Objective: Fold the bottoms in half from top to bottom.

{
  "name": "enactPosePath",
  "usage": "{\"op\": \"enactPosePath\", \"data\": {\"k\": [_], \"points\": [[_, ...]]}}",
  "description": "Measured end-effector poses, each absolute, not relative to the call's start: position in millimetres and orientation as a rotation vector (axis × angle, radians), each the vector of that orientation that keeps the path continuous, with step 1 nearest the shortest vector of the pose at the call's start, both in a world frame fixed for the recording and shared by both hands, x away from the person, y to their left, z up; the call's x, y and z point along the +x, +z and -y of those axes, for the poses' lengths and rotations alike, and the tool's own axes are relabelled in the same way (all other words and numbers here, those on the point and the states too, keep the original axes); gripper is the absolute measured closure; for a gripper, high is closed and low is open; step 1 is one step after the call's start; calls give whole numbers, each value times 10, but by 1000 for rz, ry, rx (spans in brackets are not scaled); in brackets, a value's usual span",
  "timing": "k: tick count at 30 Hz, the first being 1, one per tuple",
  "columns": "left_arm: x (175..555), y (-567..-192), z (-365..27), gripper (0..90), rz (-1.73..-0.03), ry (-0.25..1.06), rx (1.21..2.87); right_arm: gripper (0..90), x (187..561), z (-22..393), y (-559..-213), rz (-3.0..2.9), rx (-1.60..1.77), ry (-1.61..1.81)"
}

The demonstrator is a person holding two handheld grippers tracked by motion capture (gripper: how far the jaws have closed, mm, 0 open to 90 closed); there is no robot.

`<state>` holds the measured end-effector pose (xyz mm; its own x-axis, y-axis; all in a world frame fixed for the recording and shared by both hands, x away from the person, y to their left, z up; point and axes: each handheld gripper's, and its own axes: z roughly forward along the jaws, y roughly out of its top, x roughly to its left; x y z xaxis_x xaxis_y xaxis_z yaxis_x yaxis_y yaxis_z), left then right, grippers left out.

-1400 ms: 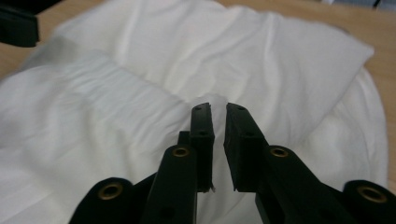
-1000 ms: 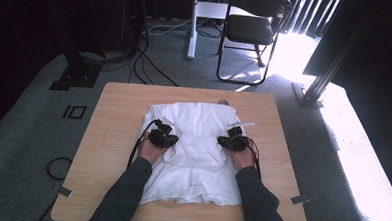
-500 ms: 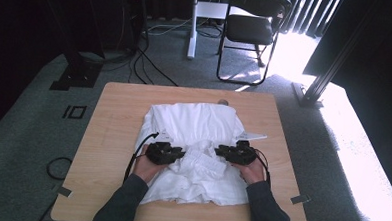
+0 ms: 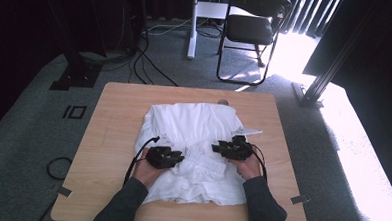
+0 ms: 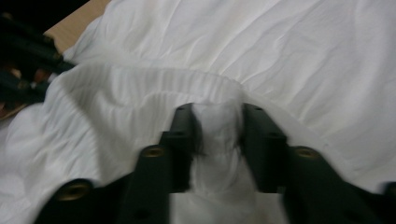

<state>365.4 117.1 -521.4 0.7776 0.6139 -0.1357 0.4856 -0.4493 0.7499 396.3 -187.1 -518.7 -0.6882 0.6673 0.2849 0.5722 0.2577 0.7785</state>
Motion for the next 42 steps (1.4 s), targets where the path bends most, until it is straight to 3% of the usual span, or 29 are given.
{"op": "enactPosePath", "data": {"k": [3, 12, 14, 17, 23, 30, 36, 42], "points": [[3725, -5176, -1140, 715, -816, 209, 2139, 777, 3875, 1935, -5175, -2415, 1142, 1460], [3840, -5164, -906, 707, -789, 215, 2188, 789, 3559, 2302, -5057, -2447, 942, 1658], [3757, -5194, -869, 707, -761, 200, 2201, 736, 3526, 2339, -5075, -2460, 932, 1637], [3623, -5243, -873, 706, -723, 176, 2208, 557, 3515, 2382, -5102, -2436, 958, 1643], [3411, -5304, -988, 682, -692, 143, 2210, 526, 3614, 2376, -4984, -2275, 1080, 1651], [3280, -5312, -1080, 642, -672, 120, 2196, 501, 3578, 1944, -5118, -2402, 1032, 1480], [3407, -5133, -1405, 607, -786, 249, 2102, 501, 3371, 1713, -5434, -2609, 883, 1169], [3739, -5045, -1922, 586, -1076, 496, 1987, 496, 3644, 1920, -5168, -2367, 1023, 1268]]}}
